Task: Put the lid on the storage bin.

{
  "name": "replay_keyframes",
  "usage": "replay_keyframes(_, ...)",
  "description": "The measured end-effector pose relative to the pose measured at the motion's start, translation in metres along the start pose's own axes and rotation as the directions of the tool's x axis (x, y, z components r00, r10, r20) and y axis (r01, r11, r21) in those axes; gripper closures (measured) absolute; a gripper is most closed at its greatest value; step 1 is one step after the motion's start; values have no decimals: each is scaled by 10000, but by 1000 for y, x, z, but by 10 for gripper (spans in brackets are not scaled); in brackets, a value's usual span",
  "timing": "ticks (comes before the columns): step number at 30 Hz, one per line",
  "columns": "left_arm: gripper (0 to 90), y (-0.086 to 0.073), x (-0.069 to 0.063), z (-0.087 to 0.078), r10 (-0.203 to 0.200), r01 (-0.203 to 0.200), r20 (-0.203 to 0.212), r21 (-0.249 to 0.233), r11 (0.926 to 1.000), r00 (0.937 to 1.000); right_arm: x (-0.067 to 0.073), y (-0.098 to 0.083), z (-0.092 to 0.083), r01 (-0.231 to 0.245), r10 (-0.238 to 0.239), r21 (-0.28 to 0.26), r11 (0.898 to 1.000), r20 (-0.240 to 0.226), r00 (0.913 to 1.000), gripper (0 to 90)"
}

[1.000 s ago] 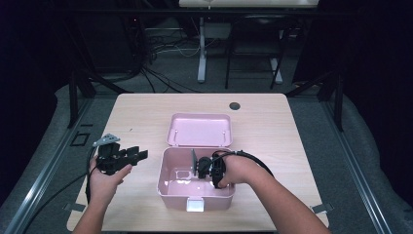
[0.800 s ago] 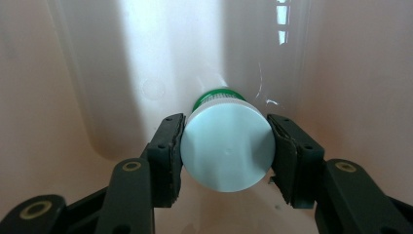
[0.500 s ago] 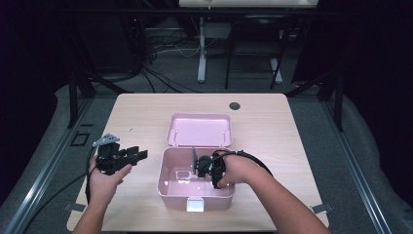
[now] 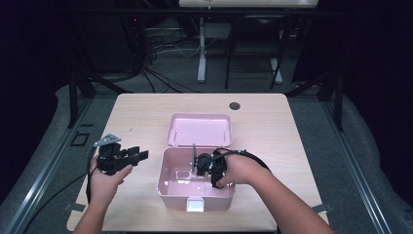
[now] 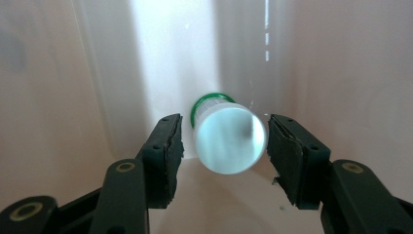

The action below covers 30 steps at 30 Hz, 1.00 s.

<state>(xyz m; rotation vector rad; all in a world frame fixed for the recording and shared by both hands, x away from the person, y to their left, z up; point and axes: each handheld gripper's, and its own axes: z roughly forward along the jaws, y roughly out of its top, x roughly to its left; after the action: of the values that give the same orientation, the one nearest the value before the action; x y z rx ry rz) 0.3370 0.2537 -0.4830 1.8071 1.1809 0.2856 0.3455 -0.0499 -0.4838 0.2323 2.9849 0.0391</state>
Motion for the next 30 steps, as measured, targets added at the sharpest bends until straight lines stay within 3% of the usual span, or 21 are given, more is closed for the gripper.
replay_keyframes(9, 510, 1, -2, -1, 61, -61, 16, -2, 10000, 10000, -4, -3, -16, -207, 217, -366, 9991, 288, 9993, 469)
replay_keyframes(21, 516, 2, -7, -1, 166, -166, 124, -1, 9999, 9998, -8, -15, -31, -920, 950, -966, 9911, 268, 9951, 468)
replay_keyframes(30, 520, 3, -12, -3, 260, -261, 227, 34, 9997, 9994, -8, -29, -45, -1594, 1641, -1168, 9803, 316, 9859, 467)
